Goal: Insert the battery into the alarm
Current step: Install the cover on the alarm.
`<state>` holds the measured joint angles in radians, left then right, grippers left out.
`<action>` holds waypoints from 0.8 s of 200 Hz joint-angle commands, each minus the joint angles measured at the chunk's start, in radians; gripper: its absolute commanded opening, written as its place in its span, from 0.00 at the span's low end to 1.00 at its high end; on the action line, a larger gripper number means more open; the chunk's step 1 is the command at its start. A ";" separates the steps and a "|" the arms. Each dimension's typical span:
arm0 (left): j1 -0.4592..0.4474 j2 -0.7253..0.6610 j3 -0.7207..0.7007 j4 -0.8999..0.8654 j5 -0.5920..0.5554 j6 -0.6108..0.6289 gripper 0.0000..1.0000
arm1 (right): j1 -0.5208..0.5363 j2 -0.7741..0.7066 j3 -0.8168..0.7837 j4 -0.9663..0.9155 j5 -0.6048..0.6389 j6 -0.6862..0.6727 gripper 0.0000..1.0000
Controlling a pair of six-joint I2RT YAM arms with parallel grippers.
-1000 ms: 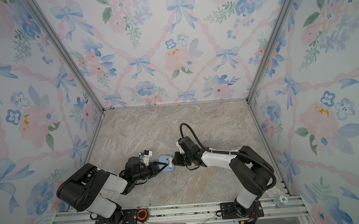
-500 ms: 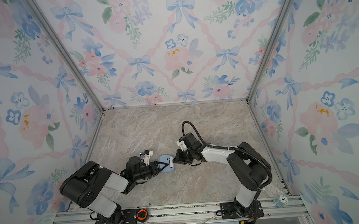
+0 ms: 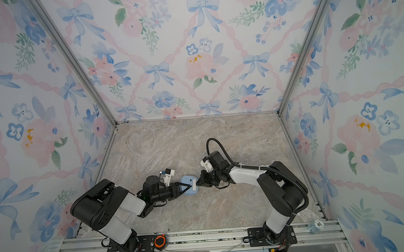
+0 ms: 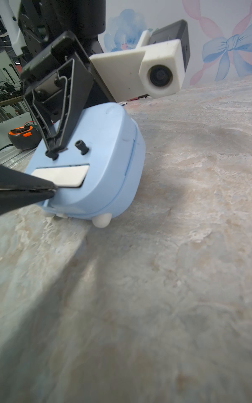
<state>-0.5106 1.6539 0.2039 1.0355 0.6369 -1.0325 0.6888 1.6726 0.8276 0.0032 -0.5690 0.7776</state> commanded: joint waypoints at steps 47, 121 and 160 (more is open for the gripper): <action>-0.023 0.148 -0.050 -0.089 0.045 0.019 0.00 | 0.042 -0.026 -0.061 0.077 0.068 0.077 0.00; -0.063 0.154 -0.034 -0.101 0.031 -0.006 0.00 | 0.206 0.107 0.176 -0.225 0.328 -0.025 0.00; -0.082 0.170 -0.041 -0.112 -0.019 -0.037 0.00 | 0.242 0.178 0.217 -0.260 0.390 -0.008 0.02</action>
<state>-0.5106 1.7580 0.1856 1.2045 0.6327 -1.1469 0.8474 1.7302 1.0554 -0.3183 -0.1879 0.7807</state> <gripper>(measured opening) 0.414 0.047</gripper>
